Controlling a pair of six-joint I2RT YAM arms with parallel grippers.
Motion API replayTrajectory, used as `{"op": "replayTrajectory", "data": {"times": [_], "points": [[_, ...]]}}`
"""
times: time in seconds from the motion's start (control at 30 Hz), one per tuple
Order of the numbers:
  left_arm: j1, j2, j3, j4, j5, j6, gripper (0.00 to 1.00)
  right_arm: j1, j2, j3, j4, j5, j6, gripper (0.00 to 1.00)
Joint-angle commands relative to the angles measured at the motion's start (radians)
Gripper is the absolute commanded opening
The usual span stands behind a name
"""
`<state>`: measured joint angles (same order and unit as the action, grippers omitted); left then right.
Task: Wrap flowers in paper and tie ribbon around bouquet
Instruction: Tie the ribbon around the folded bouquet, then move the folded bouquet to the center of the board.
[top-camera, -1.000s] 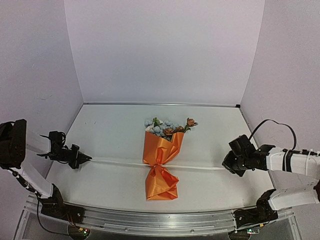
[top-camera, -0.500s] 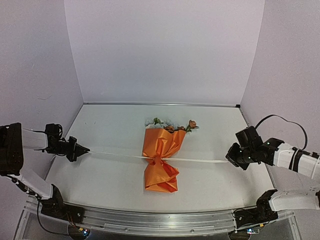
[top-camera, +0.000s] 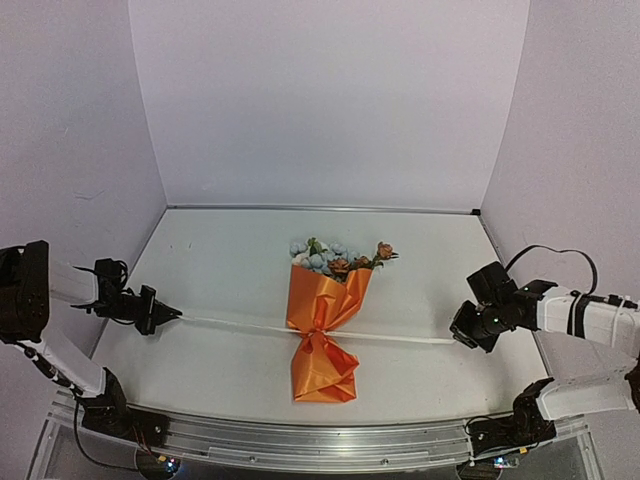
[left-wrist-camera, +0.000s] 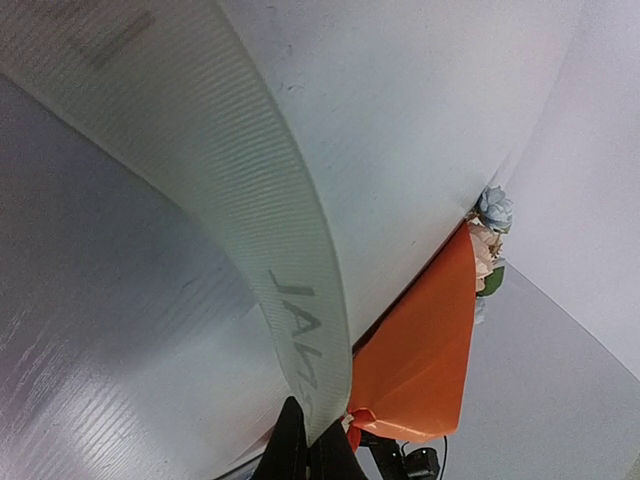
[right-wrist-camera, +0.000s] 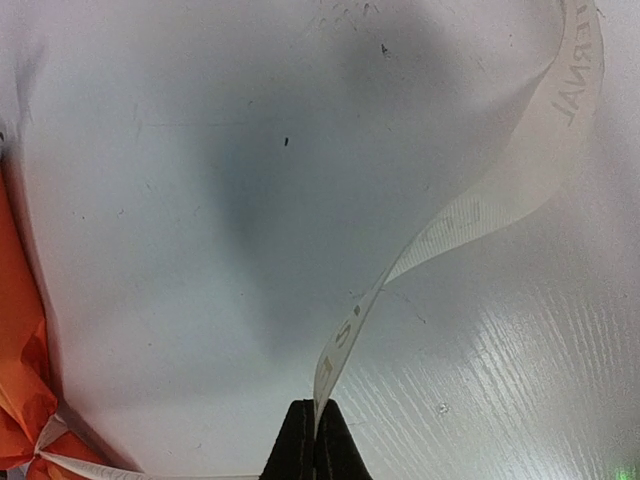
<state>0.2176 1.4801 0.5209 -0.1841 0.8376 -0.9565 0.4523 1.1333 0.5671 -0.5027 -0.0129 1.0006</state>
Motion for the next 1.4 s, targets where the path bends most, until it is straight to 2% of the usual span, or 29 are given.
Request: {"op": "replayTrajectory", "data": {"times": [0.0, 0.17, 0.27, 0.4, 0.53, 0.67, 0.73, 0.87, 0.97, 1.13, 1.37], "points": [[0.043, -0.042, 0.032, 0.078, -0.145, 0.053, 0.0, -0.056, 0.049, -0.008, -0.184, 0.18, -0.052, 0.0], [-0.009, -0.108, 0.055, 0.05, -0.122, 0.065, 0.0, -0.056, 0.07, 0.005, -0.169, 0.163, -0.058, 0.01], [-0.051, -0.132, 0.084, 0.031, -0.098, 0.079, 0.0, -0.054, 0.074, 0.017, -0.167, 0.147, -0.069, 0.14], [-0.103, -0.16, 0.125, 0.015, -0.088, 0.094, 0.0, -0.036, 0.066, 0.033, -0.166, 0.13, -0.091, 0.39], [-0.124, -0.188, 0.161, -0.011, -0.063, 0.119, 0.0, 0.026, 0.052, 0.071, -0.162, 0.138, -0.154, 0.51], [-0.159, -0.224, 0.204, -0.02, -0.025, 0.134, 0.0, 0.16, 0.074, 0.185, -0.125, 0.172, -0.3, 0.62], [-0.187, -0.243, 0.225, -0.022, -0.013, 0.139, 0.0, 0.22, 0.111, 0.252, -0.074, 0.134, -0.392, 0.67], [-0.25, -0.289, 0.267, -0.047, -0.021, 0.165, 0.0, 0.291, 0.245, 0.397, 0.071, -0.027, -0.5, 0.7], [-0.28, -0.32, 0.284, -0.056, -0.027, 0.166, 0.0, 0.347, 0.408, 0.561, 0.12, -0.126, -0.573, 0.7], [-0.296, -0.368, 0.293, -0.08, -0.031, 0.176, 0.0, 0.421, 0.638, 0.84, 0.16, -0.265, -0.655, 0.7], [-0.299, -0.423, 0.299, -0.123, -0.019, 0.2, 0.0, 0.488, 0.899, 1.153, 0.183, -0.375, -0.695, 0.71]]}}
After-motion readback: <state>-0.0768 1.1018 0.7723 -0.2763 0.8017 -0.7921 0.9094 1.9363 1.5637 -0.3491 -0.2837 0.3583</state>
